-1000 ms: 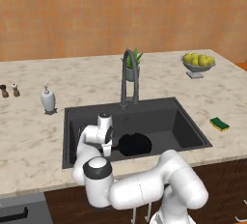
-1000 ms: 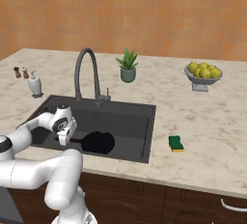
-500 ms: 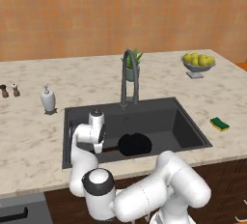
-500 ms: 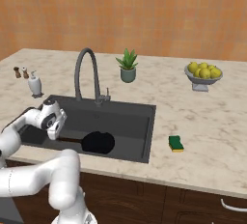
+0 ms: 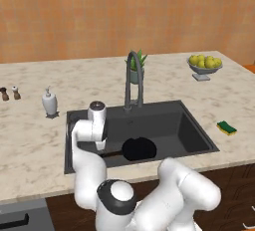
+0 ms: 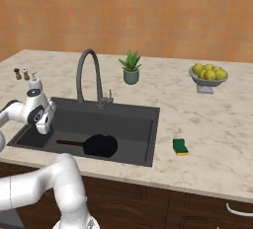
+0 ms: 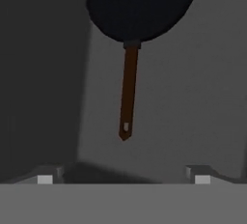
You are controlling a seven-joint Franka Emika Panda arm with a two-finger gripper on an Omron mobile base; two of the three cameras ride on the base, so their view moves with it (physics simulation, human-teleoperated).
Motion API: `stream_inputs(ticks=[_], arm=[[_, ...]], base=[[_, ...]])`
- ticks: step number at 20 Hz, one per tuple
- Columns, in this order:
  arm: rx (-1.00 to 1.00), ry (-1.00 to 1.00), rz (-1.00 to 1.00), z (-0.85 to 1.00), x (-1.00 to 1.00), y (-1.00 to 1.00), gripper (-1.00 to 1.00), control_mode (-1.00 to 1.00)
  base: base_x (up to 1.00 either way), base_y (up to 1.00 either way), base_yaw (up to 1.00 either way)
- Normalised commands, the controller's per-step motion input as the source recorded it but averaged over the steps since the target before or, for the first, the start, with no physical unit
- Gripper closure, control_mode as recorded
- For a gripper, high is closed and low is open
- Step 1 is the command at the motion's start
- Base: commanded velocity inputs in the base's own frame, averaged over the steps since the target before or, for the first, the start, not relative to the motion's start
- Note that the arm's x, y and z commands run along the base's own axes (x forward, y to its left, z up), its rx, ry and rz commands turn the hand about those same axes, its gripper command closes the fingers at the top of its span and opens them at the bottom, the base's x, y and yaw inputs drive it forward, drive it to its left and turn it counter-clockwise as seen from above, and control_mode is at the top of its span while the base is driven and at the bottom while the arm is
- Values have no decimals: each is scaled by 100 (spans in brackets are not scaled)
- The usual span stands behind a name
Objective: Pick the pan and sponge and place them into the sink. Then turn on the water.
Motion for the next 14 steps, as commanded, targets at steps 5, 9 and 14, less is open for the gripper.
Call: stream_inputs(ticks=[5, 9, 14], arm=[[5, -29, 18, 85, -99, -80, -100, -100], [4, -22, 15, 100, -86, -49, -100, -100], [0, -14, 15, 100, -73, -2, -100, -100]], base=[[0, 0, 0], [0, 0, 0], [0, 0, 0]])
